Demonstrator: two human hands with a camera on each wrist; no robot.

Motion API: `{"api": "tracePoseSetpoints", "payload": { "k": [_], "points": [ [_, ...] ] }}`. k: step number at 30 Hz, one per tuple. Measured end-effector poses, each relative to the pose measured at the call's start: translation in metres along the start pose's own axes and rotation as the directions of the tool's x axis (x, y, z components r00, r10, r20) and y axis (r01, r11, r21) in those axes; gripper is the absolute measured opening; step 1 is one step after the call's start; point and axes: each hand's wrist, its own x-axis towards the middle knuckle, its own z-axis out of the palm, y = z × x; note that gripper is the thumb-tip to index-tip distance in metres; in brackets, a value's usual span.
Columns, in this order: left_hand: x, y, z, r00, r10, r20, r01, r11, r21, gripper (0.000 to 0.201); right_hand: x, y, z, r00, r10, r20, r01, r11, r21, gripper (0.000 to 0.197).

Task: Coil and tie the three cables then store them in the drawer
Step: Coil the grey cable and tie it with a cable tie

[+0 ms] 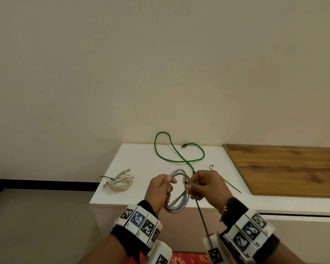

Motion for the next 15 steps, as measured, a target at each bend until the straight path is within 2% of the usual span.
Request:
{"api": "tracePoseSetpoints", "payload": {
  "k": [6,11,15],
  "points": [
    [-0.012,-0.005,0.004,0.998,0.064,0.024,-0.066,0.994,0.092,0.029,-0.007,0.011,0.034,0.988,0.139,-0.066,-0.133,0.988,0.078,0.023],
    [-0.016,-0.006,0.004,0.992,0.127,0.025,-0.129,0.977,0.168,0.03,-0.01,0.006,0.042,0.98,0.166,-0.114,-0.154,0.983,0.104,0.015],
    [-0.015,-0.006,0.0,0.989,0.145,0.029,-0.148,0.959,0.243,0.032,-0.016,0.002,0.044,0.986,0.143,-0.092,-0.127,0.98,0.156,0.018]
  ]
}}
